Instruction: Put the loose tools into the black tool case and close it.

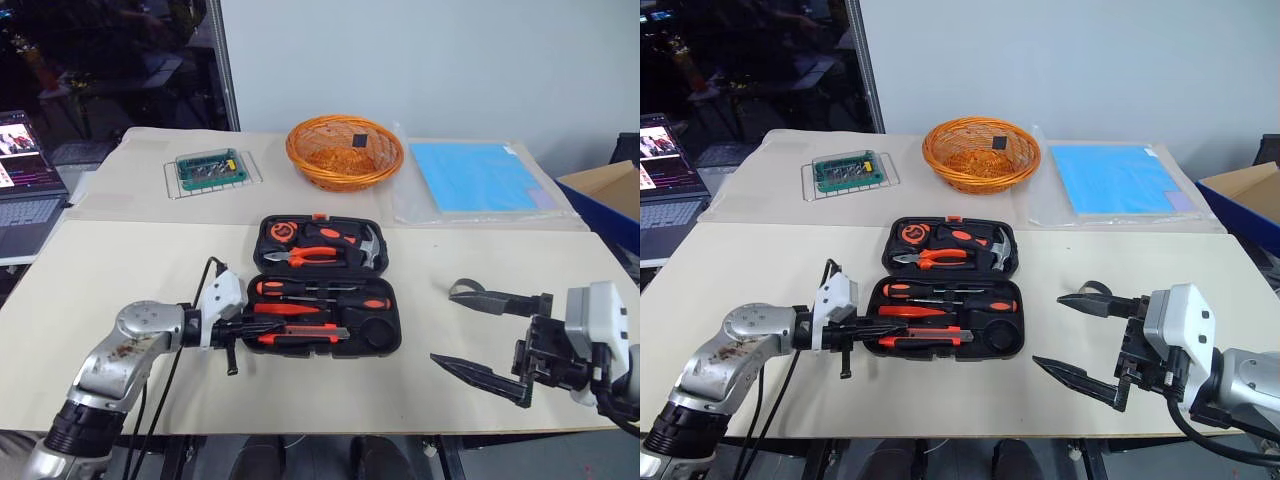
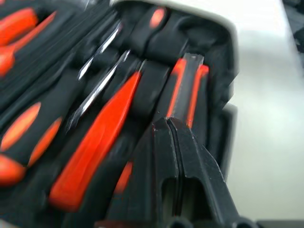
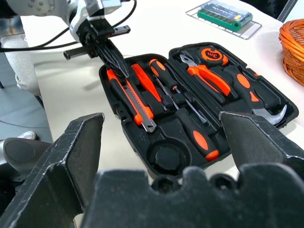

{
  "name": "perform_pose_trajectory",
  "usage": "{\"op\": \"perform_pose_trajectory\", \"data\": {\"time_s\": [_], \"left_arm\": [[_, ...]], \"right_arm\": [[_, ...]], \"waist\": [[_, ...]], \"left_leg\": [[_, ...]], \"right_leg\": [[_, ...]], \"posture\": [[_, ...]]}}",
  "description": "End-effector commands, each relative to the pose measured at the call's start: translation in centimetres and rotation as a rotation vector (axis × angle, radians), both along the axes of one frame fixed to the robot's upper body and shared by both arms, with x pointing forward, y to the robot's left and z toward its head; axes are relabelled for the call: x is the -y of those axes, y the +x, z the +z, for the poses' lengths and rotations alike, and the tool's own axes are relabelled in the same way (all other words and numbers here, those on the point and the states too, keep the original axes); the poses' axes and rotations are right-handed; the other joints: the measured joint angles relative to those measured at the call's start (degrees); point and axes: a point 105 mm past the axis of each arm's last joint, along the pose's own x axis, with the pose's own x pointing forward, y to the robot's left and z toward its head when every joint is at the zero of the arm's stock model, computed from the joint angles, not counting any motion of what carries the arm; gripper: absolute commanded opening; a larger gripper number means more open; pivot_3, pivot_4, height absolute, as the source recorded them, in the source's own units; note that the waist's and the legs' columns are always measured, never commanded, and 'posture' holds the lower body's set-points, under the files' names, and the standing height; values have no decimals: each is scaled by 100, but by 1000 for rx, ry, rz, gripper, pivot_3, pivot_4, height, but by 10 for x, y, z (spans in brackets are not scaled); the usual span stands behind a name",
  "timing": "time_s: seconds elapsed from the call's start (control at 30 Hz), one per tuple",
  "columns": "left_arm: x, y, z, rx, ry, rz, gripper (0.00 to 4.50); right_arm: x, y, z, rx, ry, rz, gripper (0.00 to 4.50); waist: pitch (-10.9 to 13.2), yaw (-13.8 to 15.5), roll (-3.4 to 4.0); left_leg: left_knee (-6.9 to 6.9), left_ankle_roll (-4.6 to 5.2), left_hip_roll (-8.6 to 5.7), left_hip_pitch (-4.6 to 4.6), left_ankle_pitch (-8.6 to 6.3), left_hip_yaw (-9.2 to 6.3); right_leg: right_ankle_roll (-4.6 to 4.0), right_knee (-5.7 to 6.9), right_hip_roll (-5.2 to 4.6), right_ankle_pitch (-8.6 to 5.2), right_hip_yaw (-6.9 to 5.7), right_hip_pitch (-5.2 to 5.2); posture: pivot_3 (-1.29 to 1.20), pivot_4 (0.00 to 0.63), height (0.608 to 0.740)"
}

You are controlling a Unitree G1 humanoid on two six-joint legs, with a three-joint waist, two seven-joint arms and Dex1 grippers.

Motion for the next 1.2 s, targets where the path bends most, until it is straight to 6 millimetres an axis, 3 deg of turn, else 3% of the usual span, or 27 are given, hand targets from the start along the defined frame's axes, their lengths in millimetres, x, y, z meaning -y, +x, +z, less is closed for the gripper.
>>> {"op": "perform_pose_trajectory", "data": {"time_s": [0.03,0.3,0.4,0.53,0.8,0.87,1.17,1.2], "left_arm": [[2,-7,-34,-82,107,-11,40],[22,-9,-43,-180,112,-53,40],[36,-5,-24,-209,-20,-54,40],[41,5,28,-177,-303,-11,40],[13,9,42,-113,-301,155,40],[5,3,37,-115,-254,160,40],[-14,-8,-21,-183,63,183,40],[-14,-10,-26,-202,87,172,40]], "right_arm": [[-1,-2,5,25,-21,6,4500],[-1,-5,4,13,-28,-3,4500],[0,-6,3,9,-29,-4,4500],[-1,-6,3,8,-26,-4,4500],[-4,-4,0,6,-12,14,4500],[-5,-2,0,6,-8,21,4500],[-7,1,-2,8,-10,40,4500],[-7,1,-2,7,-11,40,4500]], "waist": [[-8,-1,13],[-42,-11,57],[-58,-1,80],[-43,-11,57],[-21,-28,22],[-13,-24,7],[-8,19,8],[-8,19,9]], "left_leg": [[-4,0,3,14,-1,1],[-13,-46,9,68,-28,7],[-14,-45,5,68,-28,8],[-13,-4,0,44,-3,3],[-23,-3,0,29,-2,-3],[-23,-3,1,28,-2,-3],[-30,-7,9,30,-5,-1],[-33,-49,9,31,-30,-1]], "right_leg": [[1,-5,-3,-1,0,14],[1,-8,-8,-5,-1,46],[2,-10,-10,-6,0,49],[5,-10,-8,-7,0,36],[-2,-10,1,-9,-1,21],[-2,-11,-1,-10,-1,20],[-6,-19,-13,-12,-6,15],[-6,-22,-15,-12,-5,17]], "posture": [[0,150,740],[0,150,740],[0,150,740],[0,150,740],[0,150,740],[0,150,740],[0,150,740],[0,150,740]]}}
